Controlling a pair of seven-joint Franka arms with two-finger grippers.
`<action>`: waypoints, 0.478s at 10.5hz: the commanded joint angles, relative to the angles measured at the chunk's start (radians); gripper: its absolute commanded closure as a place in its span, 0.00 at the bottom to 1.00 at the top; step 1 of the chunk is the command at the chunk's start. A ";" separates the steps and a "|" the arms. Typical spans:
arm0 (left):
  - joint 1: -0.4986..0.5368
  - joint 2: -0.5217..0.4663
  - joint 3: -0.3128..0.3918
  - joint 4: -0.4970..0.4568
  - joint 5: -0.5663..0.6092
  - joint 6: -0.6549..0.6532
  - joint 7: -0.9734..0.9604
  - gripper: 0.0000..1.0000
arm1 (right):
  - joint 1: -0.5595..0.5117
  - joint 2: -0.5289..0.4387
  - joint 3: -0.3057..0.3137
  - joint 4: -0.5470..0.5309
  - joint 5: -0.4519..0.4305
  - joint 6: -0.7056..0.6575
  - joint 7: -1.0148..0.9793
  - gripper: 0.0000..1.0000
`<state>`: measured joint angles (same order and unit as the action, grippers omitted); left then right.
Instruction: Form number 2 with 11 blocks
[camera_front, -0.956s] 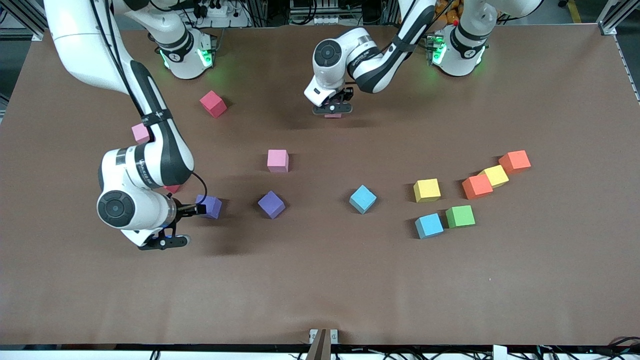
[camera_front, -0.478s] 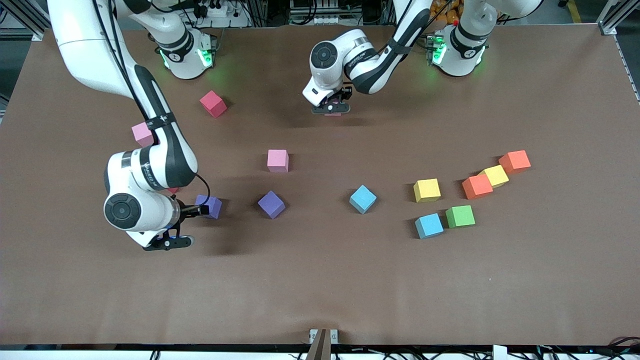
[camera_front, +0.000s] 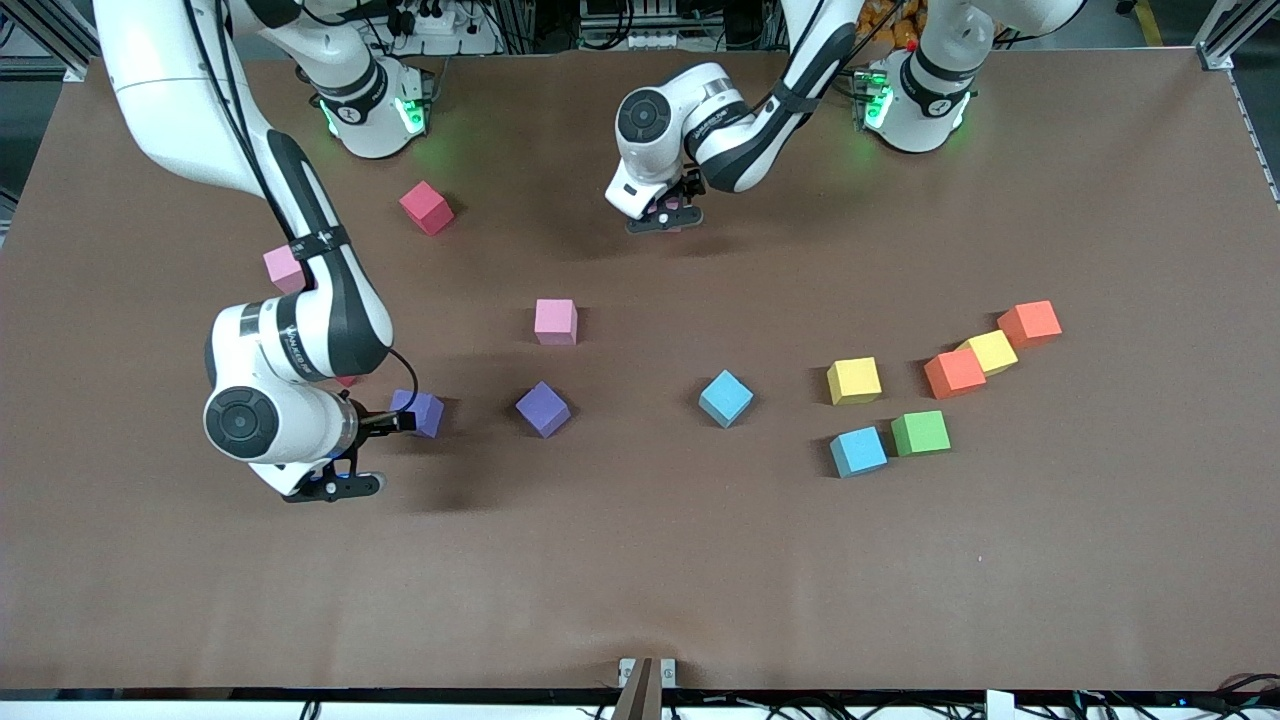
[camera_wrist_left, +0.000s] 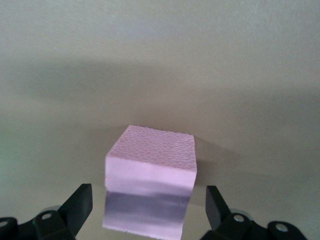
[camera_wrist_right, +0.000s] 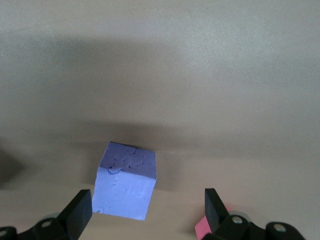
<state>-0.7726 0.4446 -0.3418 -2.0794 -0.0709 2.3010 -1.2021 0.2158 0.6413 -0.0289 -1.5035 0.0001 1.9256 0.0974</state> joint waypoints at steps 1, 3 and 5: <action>-0.007 -0.075 0.069 0.050 -0.004 -0.121 -0.021 0.00 | -0.010 0.005 0.004 0.011 -0.012 0.027 0.002 0.00; 0.073 -0.102 0.070 0.093 -0.001 -0.140 -0.007 0.00 | -0.004 -0.018 0.004 -0.068 -0.011 0.146 0.043 0.00; 0.154 -0.118 0.078 0.163 0.002 -0.140 -0.010 0.00 | 0.005 -0.083 0.004 -0.246 -0.011 0.375 0.120 0.00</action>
<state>-0.6746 0.3413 -0.2656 -1.9635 -0.0709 2.1870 -1.2053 0.2173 0.6331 -0.0297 -1.6001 0.0004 2.1777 0.1612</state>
